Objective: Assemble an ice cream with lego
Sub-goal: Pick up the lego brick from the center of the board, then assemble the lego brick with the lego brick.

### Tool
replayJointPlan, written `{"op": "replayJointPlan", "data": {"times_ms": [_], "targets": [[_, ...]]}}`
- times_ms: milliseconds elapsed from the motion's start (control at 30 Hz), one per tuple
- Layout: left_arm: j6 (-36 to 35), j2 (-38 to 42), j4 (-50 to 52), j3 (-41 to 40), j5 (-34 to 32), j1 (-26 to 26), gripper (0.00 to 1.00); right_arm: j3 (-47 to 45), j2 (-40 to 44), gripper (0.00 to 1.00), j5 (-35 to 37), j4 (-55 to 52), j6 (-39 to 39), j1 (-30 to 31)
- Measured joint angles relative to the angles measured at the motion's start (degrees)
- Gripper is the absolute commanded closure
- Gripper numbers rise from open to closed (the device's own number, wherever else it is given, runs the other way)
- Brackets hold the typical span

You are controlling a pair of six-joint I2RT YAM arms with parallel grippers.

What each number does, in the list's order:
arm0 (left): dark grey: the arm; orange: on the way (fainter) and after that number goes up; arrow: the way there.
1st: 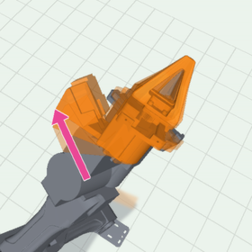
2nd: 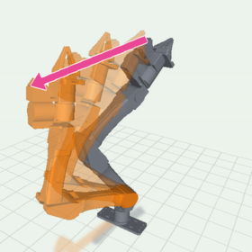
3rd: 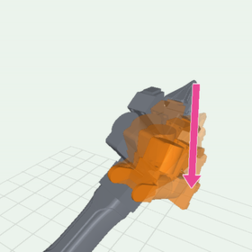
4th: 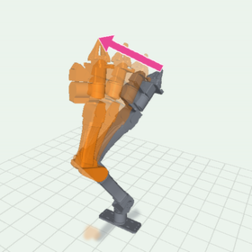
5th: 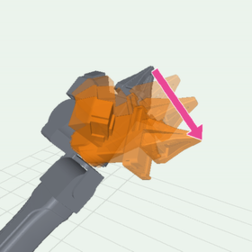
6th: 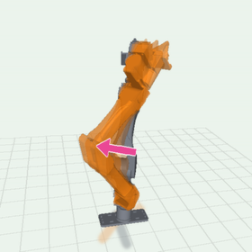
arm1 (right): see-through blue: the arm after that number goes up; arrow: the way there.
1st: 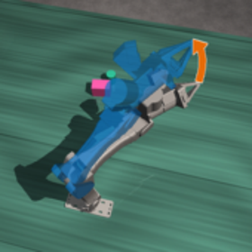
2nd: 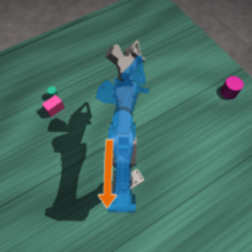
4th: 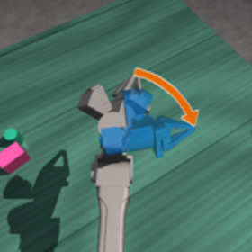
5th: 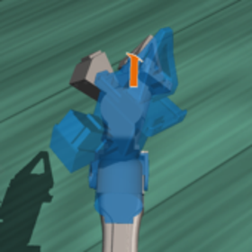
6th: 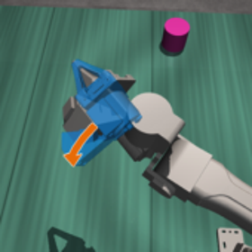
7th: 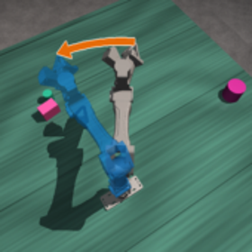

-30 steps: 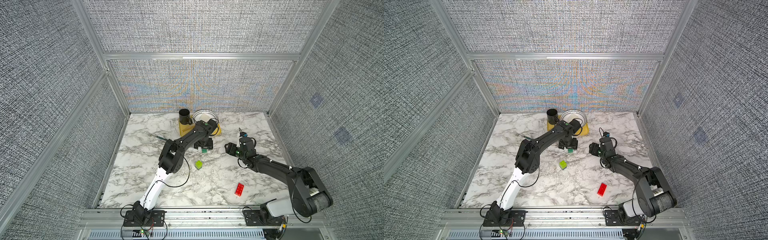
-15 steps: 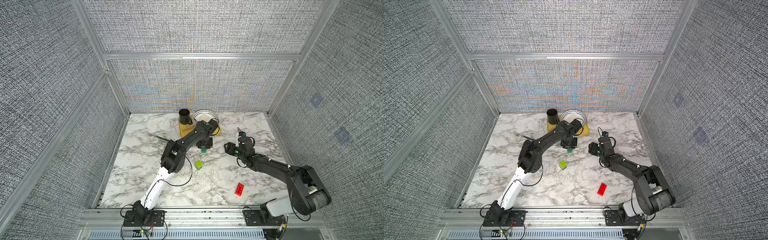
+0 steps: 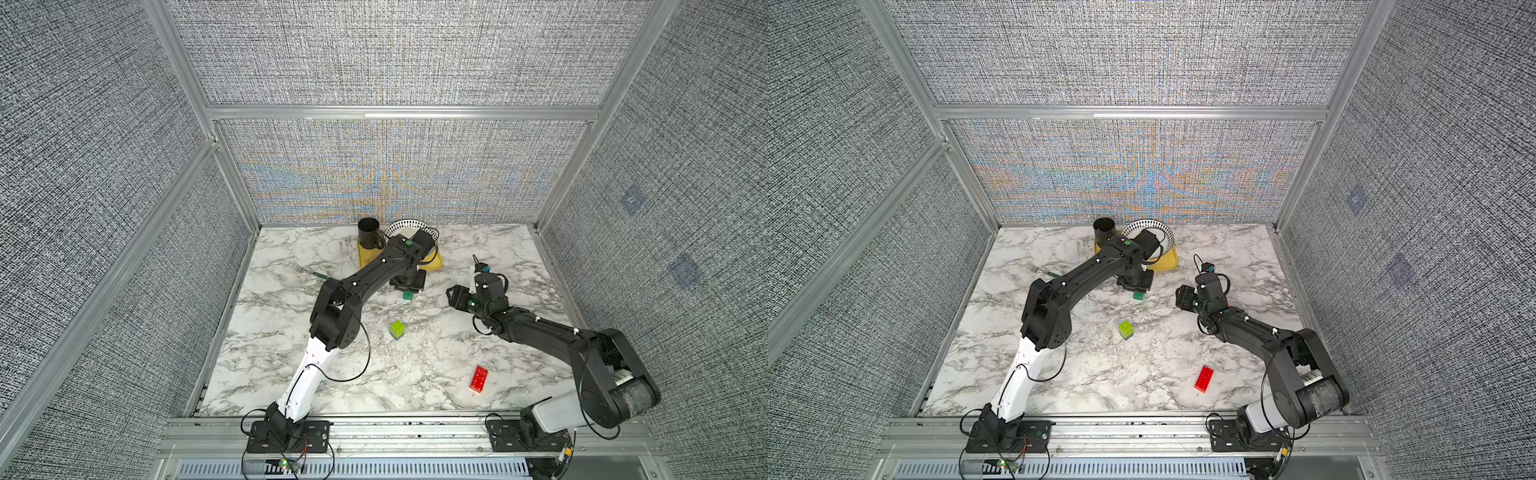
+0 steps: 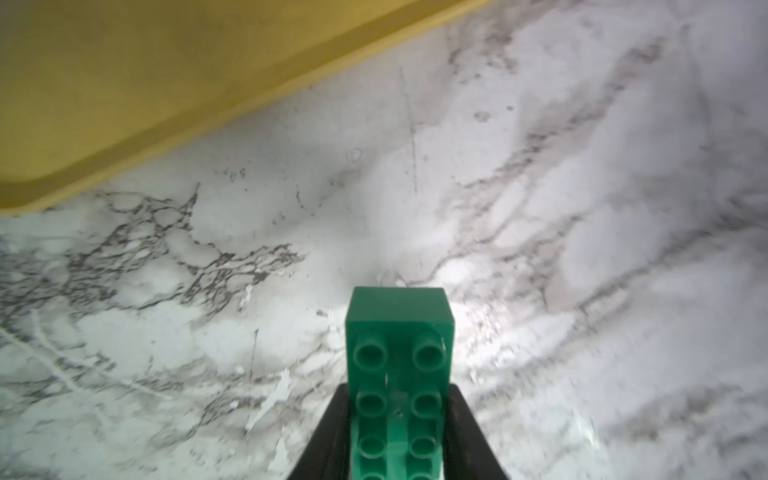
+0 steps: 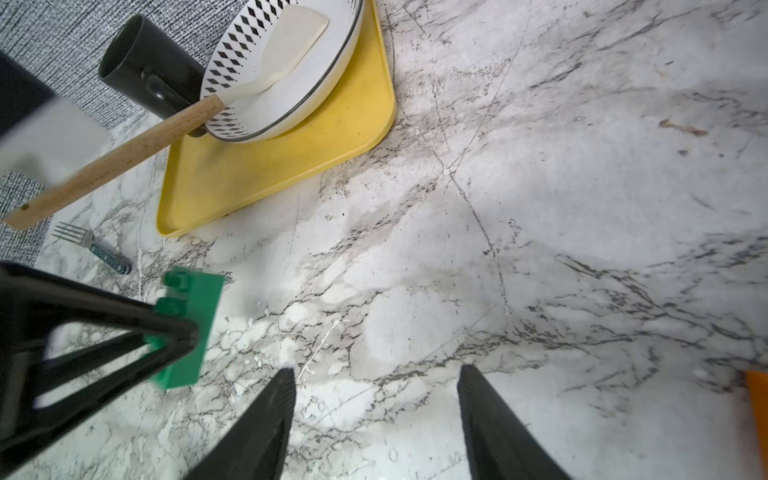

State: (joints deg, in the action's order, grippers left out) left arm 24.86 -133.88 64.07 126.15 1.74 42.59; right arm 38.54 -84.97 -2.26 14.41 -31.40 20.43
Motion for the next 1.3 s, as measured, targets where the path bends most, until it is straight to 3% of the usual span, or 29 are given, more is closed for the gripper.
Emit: {"op": "replayJointPlan", "data": {"times_ms": [233,400,667,1300], "targets": [[-13.31,12.04,2.56,-9.64,5.86,0.11,0.98,0.57,-1.64,0.35,-4.72,1.66,2.36,1.07],[-18.16,18.84,3.80,-20.02,7.23,0.72,0.98,2.12,-4.04,0.35,-7.54,2.12,3.10,1.36],[-23.04,19.23,3.15,-26.25,7.17,4.96,0.98,3.32,-6.23,0.35,-10.19,2.03,3.50,1.62],[-25.70,19.23,1.70,-28.61,1.22,5.01,0.98,4.96,-8.15,0.35,-11.72,1.60,4.17,2.03]]}}
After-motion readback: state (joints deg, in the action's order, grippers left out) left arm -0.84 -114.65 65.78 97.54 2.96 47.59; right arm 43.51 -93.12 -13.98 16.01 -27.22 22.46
